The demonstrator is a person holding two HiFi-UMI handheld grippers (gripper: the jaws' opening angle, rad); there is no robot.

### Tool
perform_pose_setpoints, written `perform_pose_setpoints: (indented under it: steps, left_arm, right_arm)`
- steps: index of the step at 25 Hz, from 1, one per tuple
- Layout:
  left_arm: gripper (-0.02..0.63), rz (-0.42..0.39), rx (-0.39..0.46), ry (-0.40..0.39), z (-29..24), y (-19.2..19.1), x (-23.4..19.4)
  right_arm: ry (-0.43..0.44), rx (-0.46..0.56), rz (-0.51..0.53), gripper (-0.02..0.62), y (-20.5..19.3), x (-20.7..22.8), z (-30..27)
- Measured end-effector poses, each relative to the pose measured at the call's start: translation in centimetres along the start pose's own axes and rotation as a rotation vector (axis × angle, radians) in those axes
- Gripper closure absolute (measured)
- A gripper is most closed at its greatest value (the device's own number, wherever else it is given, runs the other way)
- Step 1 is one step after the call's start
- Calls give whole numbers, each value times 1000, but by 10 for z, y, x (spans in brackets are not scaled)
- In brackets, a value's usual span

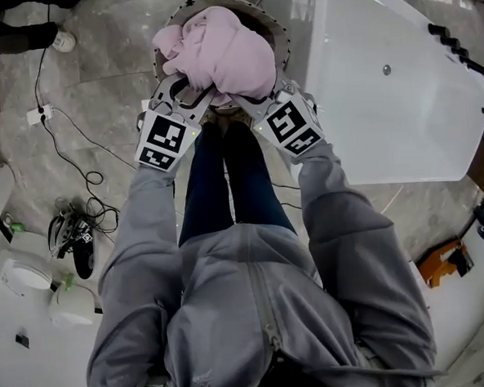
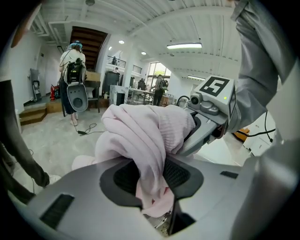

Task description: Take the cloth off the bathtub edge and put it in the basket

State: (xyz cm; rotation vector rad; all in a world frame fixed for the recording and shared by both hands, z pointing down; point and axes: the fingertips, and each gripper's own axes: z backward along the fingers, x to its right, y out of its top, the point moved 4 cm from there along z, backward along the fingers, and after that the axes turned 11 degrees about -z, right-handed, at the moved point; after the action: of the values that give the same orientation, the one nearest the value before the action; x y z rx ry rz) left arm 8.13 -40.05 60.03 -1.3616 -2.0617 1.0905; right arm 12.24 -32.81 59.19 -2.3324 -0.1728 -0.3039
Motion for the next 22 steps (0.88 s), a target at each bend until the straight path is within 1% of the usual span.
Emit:
perform_pose_setpoints:
  steps: [5, 13, 16, 18, 20, 22]
  left_arm:
    - [476, 14, -64, -42, -24, -32, -2]
    - [476, 26, -131, -70, -55, -74, -2]
    - [474, 33, -162, -78, -64, -85, 0]
    - [468, 48, -196, -89, -69, -94, 2]
    - [457, 69, -250, -110, -74, -107, 5]
    - [414, 94, -316, -121, -75, -123, 7]
  right_arm:
    - [19, -61, -46, 416, -30, 13, -26]
    - [25, -111, -90, 414, -70, 29, -61]
    - [22, -136, -161, 410, -87, 39, -70]
    - [11, -172, -216, 403, -100, 47, -76]
    - [-25, -225, -268, 393, -113, 54, -79]
    - [-90, -276, -333, 367, -127, 62, -77]
